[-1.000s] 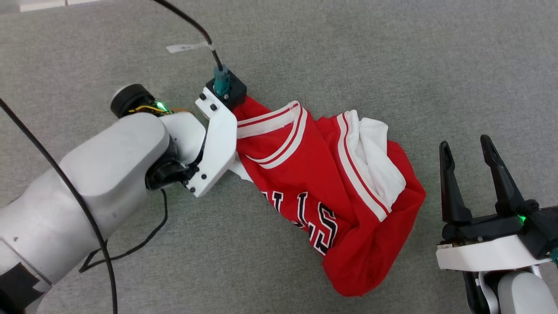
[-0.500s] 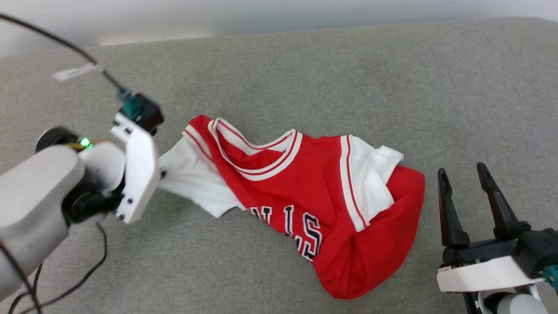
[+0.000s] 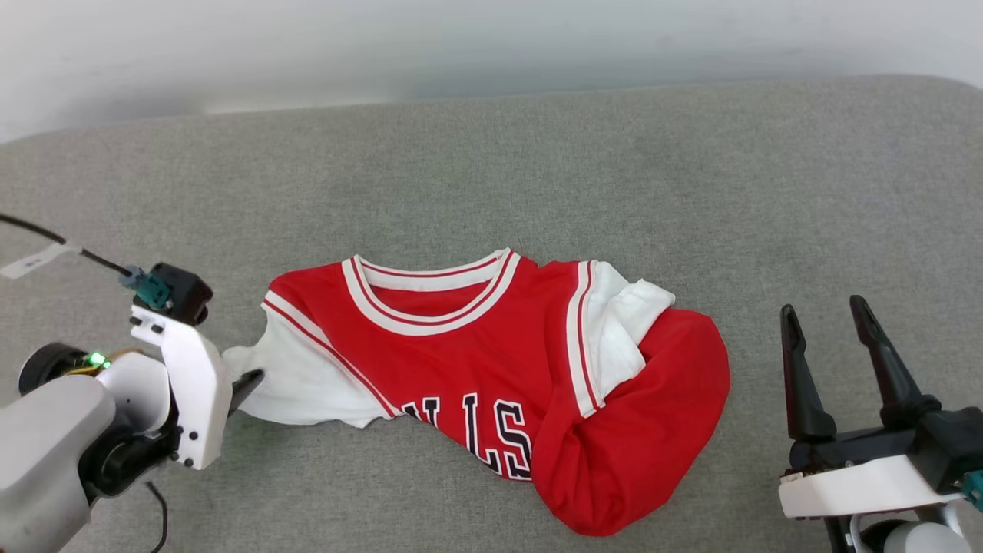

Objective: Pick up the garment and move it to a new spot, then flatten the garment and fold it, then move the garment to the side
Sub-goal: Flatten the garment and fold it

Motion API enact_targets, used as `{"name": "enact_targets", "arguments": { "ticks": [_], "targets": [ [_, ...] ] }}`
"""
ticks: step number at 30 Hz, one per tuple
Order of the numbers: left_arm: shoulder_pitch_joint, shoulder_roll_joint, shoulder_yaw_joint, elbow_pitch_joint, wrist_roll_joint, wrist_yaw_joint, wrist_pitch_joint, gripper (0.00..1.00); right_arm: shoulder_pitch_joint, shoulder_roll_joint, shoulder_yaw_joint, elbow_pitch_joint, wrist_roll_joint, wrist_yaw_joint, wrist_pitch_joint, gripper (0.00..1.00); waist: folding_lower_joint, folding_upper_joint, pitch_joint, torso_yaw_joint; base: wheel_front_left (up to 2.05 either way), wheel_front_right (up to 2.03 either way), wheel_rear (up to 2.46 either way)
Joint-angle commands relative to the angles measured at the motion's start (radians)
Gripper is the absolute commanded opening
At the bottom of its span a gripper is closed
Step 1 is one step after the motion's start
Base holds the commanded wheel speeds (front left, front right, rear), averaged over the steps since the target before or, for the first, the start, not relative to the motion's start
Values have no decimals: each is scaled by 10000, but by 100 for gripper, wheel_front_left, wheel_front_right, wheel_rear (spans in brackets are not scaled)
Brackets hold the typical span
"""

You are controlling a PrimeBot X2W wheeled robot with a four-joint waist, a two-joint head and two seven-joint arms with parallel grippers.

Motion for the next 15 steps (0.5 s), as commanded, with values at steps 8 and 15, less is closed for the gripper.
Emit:
{"name": "enact_targets", "arguments": {
  "ticks": [8,15],
  "targets": [
    [567,-242,968,-845,1304,1614,-4073,100,-1195,-93,-208,-503,-1291,-5,-20,100,0,0,-516,278,0,0,0],
    [1818,-683,1951,-1738,1901,3784,-6161,100,-2950,-1299,622,-341,-1222,-3,-20,100,0,0,-598,459,0,0,0]
  ]
}}
